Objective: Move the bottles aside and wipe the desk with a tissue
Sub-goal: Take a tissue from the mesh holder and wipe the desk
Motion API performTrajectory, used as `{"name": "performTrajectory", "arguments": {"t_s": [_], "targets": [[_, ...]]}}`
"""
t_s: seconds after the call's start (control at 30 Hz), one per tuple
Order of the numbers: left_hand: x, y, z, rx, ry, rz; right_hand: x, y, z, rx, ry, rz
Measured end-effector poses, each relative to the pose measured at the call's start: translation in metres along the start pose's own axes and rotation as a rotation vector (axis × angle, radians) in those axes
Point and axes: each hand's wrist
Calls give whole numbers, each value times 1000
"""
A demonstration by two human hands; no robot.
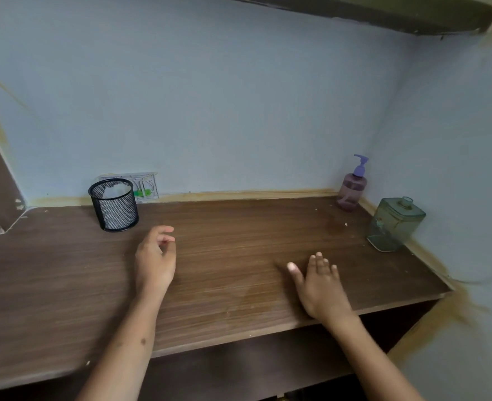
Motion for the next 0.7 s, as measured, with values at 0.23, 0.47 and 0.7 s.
{"name": "performTrajectory", "arguments": {"t_s": [0.23,0.47,0.7], "targets": [[2,1,1,11,8,14,-18,36,-116,509,-136,-72],[2,1,0,11,2,10,-29,55,-121,846,-8,-64],[2,2,2,22,-17,0,-3,23,-19,472,5,-31]]}}
Point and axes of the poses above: each hand's wrist, its own y-axis away from the middle knuckle, its own x-axis out of the back of the hand, z = x × y, and after that the axes turned 7 degrees about x, right-handed
